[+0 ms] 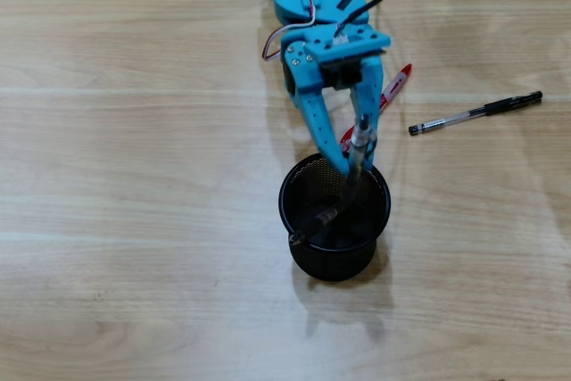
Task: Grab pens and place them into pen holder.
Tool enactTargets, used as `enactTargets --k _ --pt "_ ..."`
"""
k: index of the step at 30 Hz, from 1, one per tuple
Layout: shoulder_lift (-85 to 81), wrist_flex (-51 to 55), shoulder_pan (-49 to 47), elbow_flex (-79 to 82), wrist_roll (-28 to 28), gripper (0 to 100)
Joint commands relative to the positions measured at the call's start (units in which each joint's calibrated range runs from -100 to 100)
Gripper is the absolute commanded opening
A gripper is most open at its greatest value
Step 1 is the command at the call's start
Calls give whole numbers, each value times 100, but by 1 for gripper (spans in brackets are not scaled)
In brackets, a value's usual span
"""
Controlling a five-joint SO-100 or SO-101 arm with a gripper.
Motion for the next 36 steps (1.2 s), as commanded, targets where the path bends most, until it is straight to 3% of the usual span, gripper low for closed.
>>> enactTargets --k 1,8,20,28,36 --pt "46 -143 62 -272 -27 2" --pt "89 -143 53 -272 -27 15" --pt "-429 139 -57 -164 20 14" --pt "-1661 2044 -148 44 26 2" --pt "-2850 4148 -496 -1 136 2"
